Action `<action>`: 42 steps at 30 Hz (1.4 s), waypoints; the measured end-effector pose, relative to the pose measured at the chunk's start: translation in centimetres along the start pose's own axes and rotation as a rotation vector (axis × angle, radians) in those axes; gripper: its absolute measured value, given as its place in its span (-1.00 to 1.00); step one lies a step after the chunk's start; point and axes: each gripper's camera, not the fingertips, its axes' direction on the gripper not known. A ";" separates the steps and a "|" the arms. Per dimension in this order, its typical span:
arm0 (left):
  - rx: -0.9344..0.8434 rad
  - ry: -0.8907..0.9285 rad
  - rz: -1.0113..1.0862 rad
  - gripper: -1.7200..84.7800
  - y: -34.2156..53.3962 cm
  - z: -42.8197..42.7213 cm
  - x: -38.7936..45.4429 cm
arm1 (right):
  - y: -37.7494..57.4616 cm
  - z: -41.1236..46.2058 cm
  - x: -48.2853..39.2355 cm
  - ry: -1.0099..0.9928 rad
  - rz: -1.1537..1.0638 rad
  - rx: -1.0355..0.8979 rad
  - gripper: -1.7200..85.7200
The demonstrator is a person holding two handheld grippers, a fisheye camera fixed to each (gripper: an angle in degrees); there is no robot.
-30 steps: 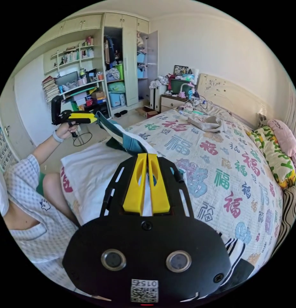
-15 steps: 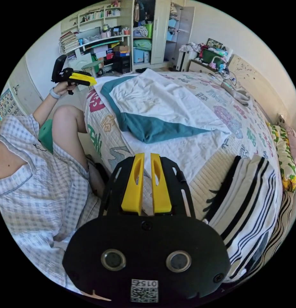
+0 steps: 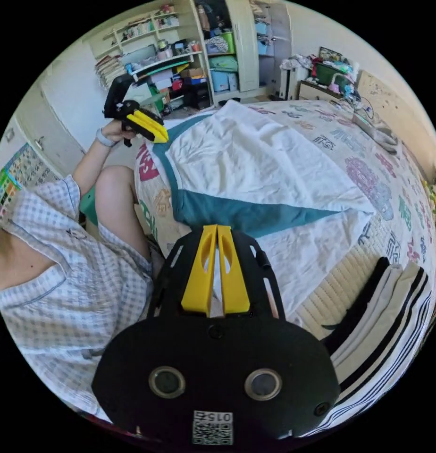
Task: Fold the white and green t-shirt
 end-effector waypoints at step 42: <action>0.519 -0.177 -0.585 -0.85 -2.0 -4.8 -15.7 | -2.0 -1.4 16.3 0.258 0.392 0.327 -0.87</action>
